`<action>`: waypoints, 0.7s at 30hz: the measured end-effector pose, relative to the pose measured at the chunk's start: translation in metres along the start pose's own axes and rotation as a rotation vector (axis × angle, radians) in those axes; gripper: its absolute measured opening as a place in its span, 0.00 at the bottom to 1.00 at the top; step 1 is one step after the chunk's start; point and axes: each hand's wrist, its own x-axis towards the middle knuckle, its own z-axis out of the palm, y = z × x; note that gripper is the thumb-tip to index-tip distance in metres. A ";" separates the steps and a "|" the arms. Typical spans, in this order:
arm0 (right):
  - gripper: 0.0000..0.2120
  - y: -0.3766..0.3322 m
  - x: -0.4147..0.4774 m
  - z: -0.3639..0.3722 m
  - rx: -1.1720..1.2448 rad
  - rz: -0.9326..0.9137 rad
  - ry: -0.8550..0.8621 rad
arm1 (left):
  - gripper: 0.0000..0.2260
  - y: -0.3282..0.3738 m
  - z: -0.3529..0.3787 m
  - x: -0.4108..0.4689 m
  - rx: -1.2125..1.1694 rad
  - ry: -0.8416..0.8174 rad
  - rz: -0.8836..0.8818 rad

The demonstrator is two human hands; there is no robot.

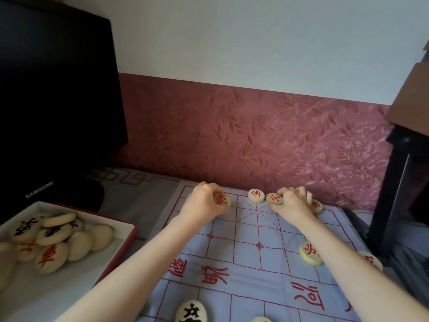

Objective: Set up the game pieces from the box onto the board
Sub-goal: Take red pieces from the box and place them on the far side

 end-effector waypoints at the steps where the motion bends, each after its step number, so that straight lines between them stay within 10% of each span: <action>1: 0.19 0.000 -0.001 -0.001 0.010 0.006 0.009 | 0.19 -0.002 -0.001 0.001 0.002 0.002 -0.006; 21: 0.12 -0.052 -0.020 -0.010 0.243 -0.289 0.218 | 0.26 -0.073 -0.036 0.061 -0.013 0.174 -0.211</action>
